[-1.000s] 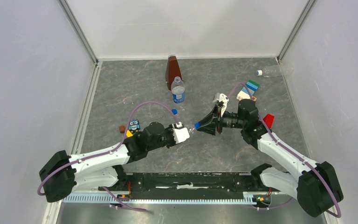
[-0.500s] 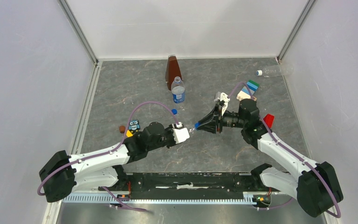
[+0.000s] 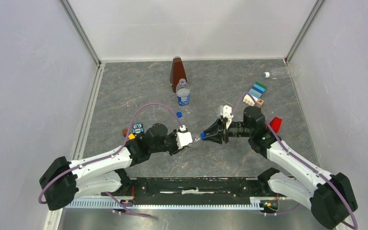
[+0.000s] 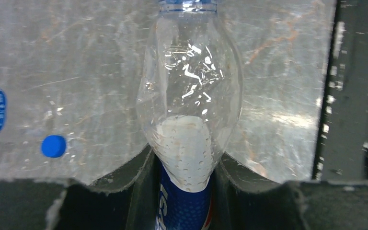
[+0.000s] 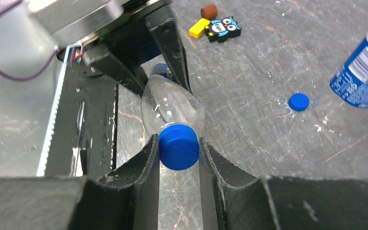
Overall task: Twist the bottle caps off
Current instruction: Unscrew the bottle cap from the plastic bottle.
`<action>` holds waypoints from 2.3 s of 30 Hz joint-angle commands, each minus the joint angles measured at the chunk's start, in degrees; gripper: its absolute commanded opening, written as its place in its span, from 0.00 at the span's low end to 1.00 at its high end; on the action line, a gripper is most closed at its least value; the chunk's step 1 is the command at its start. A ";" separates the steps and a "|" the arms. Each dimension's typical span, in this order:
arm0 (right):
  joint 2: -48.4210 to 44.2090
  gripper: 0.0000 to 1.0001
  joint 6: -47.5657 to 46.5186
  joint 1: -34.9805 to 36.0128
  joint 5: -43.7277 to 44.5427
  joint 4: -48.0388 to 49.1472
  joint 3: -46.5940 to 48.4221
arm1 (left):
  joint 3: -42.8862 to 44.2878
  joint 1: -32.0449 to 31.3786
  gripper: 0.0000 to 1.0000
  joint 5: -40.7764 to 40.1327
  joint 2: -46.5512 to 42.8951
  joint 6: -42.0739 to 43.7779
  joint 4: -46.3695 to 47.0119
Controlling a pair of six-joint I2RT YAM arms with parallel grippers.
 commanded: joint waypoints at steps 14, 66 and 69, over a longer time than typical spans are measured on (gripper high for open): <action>-4.90 0.00 -27.02 8.32 -2.94 -12.65 -2.98 | 3.26 7.15 0.02 30.50 -7.81 -7.87 0.55; 6.86 0.51 29.33 1.55 4.62 19.60 3.56 | -7.85 -0.49 0.02 -12.58 -13.37 3.51 12.38; 7.33 0.52 29.29 1.55 4.62 19.62 3.64 | -7.95 -0.54 0.02 -12.43 -13.56 3.40 12.60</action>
